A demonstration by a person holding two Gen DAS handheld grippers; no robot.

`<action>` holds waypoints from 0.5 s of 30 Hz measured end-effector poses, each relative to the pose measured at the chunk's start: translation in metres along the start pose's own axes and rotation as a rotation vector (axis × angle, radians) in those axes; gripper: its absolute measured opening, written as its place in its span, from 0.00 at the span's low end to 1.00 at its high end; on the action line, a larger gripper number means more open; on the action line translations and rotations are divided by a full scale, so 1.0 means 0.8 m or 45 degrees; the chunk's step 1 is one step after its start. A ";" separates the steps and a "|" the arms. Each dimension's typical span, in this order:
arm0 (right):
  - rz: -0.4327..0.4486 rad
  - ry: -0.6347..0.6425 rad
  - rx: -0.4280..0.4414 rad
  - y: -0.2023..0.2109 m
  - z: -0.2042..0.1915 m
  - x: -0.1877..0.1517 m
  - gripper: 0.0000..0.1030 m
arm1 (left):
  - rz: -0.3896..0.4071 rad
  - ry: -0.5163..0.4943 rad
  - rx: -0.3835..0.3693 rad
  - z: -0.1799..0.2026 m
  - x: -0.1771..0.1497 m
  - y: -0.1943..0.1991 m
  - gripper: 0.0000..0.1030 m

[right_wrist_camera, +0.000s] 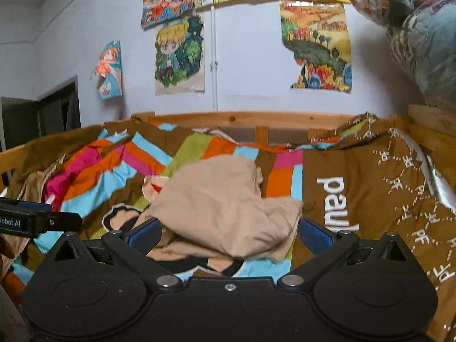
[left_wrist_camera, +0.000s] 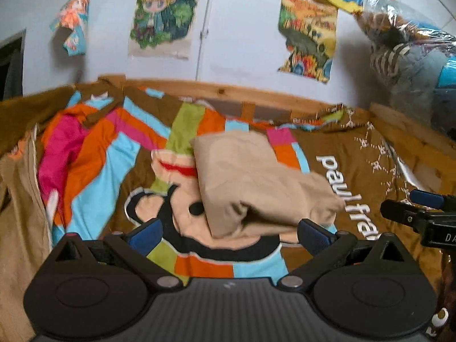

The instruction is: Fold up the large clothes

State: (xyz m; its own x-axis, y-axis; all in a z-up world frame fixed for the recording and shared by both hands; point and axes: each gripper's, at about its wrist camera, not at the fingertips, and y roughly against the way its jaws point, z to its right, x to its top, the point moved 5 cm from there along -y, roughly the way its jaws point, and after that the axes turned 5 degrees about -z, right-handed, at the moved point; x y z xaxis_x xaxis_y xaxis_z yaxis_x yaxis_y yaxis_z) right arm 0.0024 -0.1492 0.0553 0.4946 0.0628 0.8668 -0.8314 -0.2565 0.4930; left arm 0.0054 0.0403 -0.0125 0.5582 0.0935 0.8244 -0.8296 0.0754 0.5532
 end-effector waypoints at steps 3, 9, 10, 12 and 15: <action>-0.017 -0.002 -0.017 -0.007 -0.001 -0.005 0.99 | -0.017 0.060 -0.010 -0.011 -0.003 -0.008 0.99; -0.062 -0.013 -0.024 -0.021 -0.002 -0.012 0.99 | -0.074 0.133 0.020 -0.029 -0.011 -0.022 0.99; -0.068 -0.012 -0.017 -0.022 -0.003 -0.013 0.99 | -0.076 0.134 0.024 -0.030 -0.010 -0.023 0.99; -0.074 -0.007 -0.011 -0.023 -0.004 -0.014 0.99 | -0.076 0.129 0.025 -0.029 -0.010 -0.023 0.99; -0.074 -0.014 -0.015 -0.022 -0.002 -0.014 0.99 | -0.079 0.116 0.026 -0.027 -0.011 -0.024 0.99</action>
State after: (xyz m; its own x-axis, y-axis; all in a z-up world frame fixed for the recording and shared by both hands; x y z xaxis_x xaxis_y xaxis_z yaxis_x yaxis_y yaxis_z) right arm 0.0112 -0.1438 0.0371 0.5450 0.0663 0.8358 -0.8041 -0.2410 0.5434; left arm 0.0165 0.0592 -0.0326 0.6064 0.1788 0.7748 -0.7930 0.0634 0.6060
